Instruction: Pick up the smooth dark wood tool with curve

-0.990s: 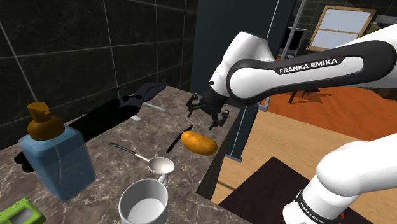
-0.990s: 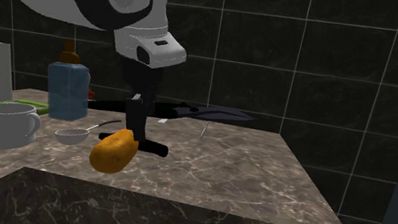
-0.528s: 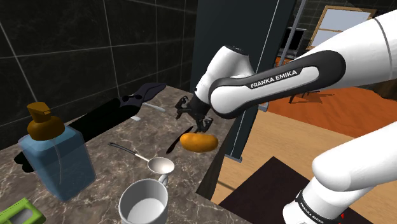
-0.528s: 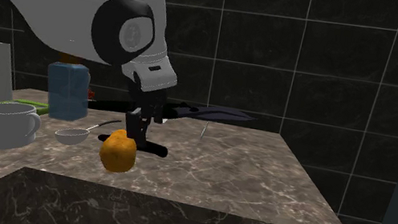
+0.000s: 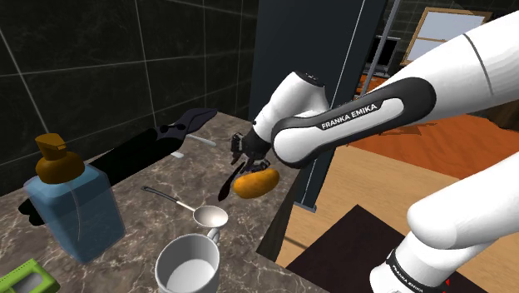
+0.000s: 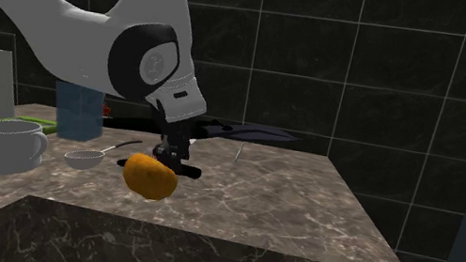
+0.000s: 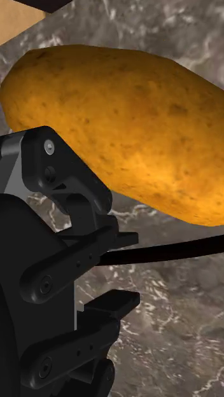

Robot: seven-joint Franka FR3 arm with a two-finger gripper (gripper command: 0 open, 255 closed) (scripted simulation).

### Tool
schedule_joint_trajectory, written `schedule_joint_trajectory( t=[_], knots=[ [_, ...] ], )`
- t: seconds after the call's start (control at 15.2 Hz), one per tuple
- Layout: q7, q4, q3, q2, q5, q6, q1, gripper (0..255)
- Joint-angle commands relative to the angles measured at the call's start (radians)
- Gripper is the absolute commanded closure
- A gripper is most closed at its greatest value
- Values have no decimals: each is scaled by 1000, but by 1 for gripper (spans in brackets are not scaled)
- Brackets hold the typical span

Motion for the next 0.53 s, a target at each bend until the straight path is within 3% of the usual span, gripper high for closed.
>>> schedule_joint_trajectory(
  t=[0.0, 0.13, 0.4, 0.46],
  knots=[
    [6, -6, 10, 5, -2, -72, 2, 255],
    [-12, -28, -15, -26, 32, -80, 38, 255],
    [-14, -30, -15, -23, 31, -76, 36, 255],
    [-5, -2, -3, 11, -5, -73, 1, 255]
  ],
)
